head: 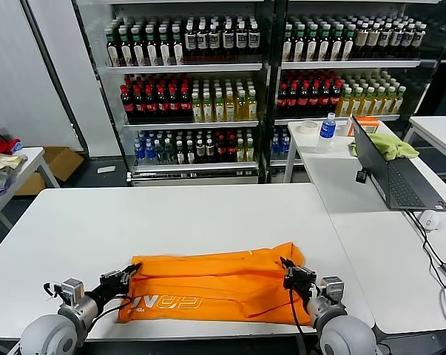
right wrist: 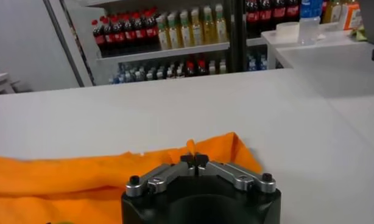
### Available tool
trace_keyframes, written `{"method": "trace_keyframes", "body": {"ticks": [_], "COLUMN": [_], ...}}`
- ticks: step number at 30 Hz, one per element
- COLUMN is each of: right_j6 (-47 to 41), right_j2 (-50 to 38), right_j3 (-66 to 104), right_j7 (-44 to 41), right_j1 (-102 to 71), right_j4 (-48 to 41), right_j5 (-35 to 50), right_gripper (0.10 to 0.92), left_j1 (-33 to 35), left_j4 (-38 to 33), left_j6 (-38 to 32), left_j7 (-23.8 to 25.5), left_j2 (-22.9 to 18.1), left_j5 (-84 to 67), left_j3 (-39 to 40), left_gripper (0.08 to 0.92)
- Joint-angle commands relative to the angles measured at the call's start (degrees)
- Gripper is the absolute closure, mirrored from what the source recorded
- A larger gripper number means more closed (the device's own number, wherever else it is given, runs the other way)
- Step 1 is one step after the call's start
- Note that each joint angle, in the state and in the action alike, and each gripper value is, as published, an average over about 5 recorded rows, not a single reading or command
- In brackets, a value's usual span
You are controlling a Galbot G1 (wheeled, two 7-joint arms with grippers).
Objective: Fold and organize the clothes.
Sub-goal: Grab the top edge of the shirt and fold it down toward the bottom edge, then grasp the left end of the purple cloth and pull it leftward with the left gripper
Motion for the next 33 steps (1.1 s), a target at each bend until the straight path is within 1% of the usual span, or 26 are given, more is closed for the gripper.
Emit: {"method": "trace_keyframes", "body": {"ticks": [1, 3, 5, 9, 12, 15, 18, 22, 24, 26, 29, 33], "right_j6": [-0.16, -0.51, -0.85, -1.42, -1.74, -1.99, -2.1, -1.93, -1.89, -1.87, -1.87, -1.86], "right_j2": [0.02, 0.0, -0.02, -0.21, -0.37, -0.33, -0.09, 0.01, 0.03, 0.04, 0.09, 0.37], "right_j3": [0.07, 0.1, 0.27, 1.4, 2.84, 4.46, 5.9, 7.5, 8.08, 8.46, 8.5, 8.1], "right_j7": [-0.23, -0.35, -0.29, -0.31, -0.31, -0.12, 0.21, 0.55, 0.79, 0.96, 1.07, 1.27], "right_j1": [-0.51, -0.71, -0.96, -2.31, -4.07, -5.91, -7.76, -9.83, -10.49, -10.91, -10.94, -10.56], "right_j4": [0.0, 0.22, 0.57, 1.93, 3.53, 5.14, 6.2, 7.54, 8.51, 9.31, 9.7, 9.16], "right_j5": [-0.08, -0.19, -0.23, -0.22, -0.35, -0.73, -1.07, -1.36, -1.48, -1.62, -1.93, -2.43], "right_gripper": [0.916, 0.893, 0.844, 0.732, 0.646, 0.559, 0.472, 0.36, 0.299, 0.249, 0.21, 0.203], "left_j1": [0.67, 0.84, 1.1, 2.57, 3.69, 3.29, 3.18, 6.24, 8.07, 9.48, 10.63, 10.88], "left_j4": [-0.84, -1.28, -1.89, -4.72, -7.7, -9.35, -10.16, -12.61, -13.68, -14.27, -14.43, -13.91], "left_j6": [1.74, 2.64, 3.29, 5.41, 7.05, 7.58, 7.55, 6.08, 4.61, 2.94, 1.42, 1.18], "left_j7": [-0.64, -0.94, -1.1, -2.36, -4.78, -8.68, -14.07, -22.23, -24.54, -25.53, -26.04, -26.18], "left_j2": [0.0, 0.0, -0.04, -0.17, -0.25, -0.23, -0.43, -1.76, -2.62, -3.27, -3.79, -4.09], "left_j5": [1.15, 1.8, 2.02, 2.17, 2.81, 3.03, 0.91, 0.16, 0.42, 0.77, 1.19, 1.46], "left_j3": [-0.16, -0.27, -0.59, -2.14, -3.9, -5.53, -5.99, -3.89, -2.43, -1.18, 0.1, 1.08], "left_gripper": [0.916, 0.91, 0.879, 0.77, 0.684, 0.597, 0.51, 0.389, 0.337, 0.276, 0.207, 0.18]}}
